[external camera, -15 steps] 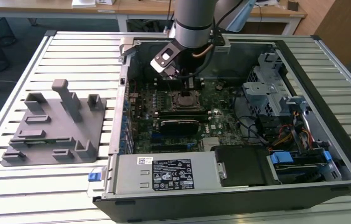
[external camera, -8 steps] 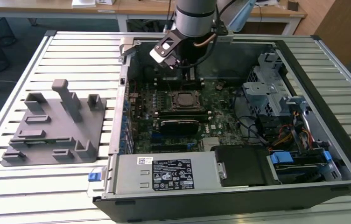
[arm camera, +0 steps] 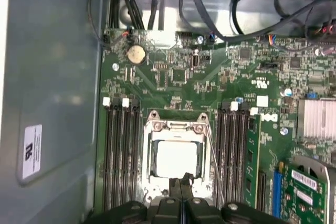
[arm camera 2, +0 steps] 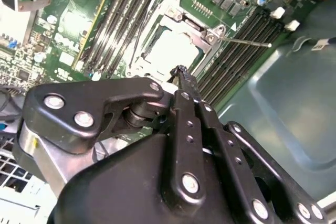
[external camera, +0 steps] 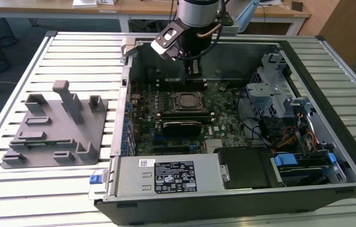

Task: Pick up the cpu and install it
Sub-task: 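Install the first cpu locking lever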

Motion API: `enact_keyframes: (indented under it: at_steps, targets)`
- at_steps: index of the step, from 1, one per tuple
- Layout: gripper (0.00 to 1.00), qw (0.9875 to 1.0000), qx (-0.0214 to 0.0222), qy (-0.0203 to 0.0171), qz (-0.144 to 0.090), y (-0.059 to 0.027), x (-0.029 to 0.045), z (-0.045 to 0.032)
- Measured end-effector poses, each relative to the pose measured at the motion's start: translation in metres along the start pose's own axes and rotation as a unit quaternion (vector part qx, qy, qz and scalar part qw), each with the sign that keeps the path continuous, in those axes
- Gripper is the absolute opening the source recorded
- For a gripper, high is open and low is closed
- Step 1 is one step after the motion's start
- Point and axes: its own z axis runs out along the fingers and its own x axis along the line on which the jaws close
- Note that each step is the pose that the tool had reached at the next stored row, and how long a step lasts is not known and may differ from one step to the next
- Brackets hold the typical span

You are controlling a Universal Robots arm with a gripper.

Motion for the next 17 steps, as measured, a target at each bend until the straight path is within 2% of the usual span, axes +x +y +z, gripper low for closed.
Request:
enact_keyframes:
  at_steps: [3,6,9,14,17]
  targets:
    - [0.11,0.9998,0.0001,0.0,-0.019,-0.001,0.0001,0.0]
    - [0.11,0.999,0.0004,0.0001,-0.046,-0.0011,0.0001,0.0]
    - [0.11,0.9974,0.0006,0.0003,-0.072,-0.0011,0.0001,0.0]
    - [0.11,0.9935,0.001,0.0005,-0.114,-0.0014,0.0,0.0001]
    - [0.11,0.9925,0.0012,0.0001,-0.122,-0.0022,-0.0009,0.0001]
